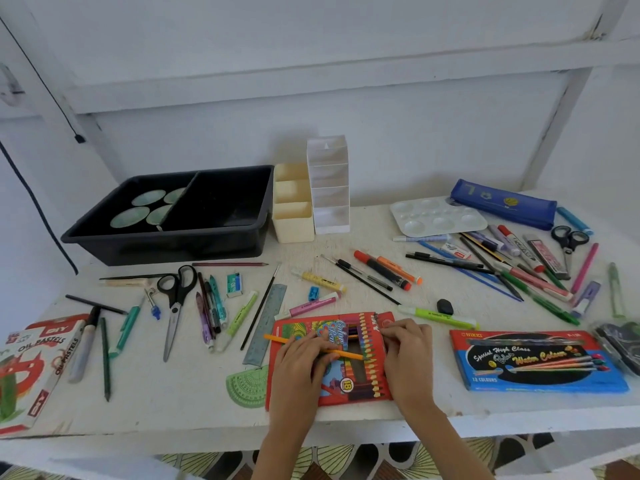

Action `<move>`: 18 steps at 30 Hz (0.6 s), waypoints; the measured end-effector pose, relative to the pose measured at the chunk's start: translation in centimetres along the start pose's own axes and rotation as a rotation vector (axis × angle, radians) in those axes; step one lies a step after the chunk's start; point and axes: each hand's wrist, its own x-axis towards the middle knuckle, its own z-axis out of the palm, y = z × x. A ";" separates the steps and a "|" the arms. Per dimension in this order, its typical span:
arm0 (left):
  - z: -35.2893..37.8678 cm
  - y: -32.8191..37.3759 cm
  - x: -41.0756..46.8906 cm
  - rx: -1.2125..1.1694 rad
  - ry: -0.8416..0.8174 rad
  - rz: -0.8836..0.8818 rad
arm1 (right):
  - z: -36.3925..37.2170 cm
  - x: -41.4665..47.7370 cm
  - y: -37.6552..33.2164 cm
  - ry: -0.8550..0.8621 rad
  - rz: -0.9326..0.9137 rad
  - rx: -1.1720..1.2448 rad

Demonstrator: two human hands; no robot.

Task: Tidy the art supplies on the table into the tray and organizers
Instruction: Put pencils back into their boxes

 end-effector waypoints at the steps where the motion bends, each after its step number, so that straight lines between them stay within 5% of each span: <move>1: 0.0 0.0 0.0 0.010 0.002 0.000 | 0.1 -0.1 0.2 -0.034 -0.033 -0.012; 10: 0.0 -0.1 0.0 -0.007 0.000 -0.012 | -1.2 -0.8 1.9 -0.133 -0.237 -0.070; 15: -0.3 0.7 0.1 0.041 0.100 0.048 | -3.5 -1.3 0.6 -0.005 -0.058 0.146; 18: -0.1 2.8 0.8 -0.021 0.131 0.044 | -4.5 -2.0 -1.0 -0.121 0.105 0.488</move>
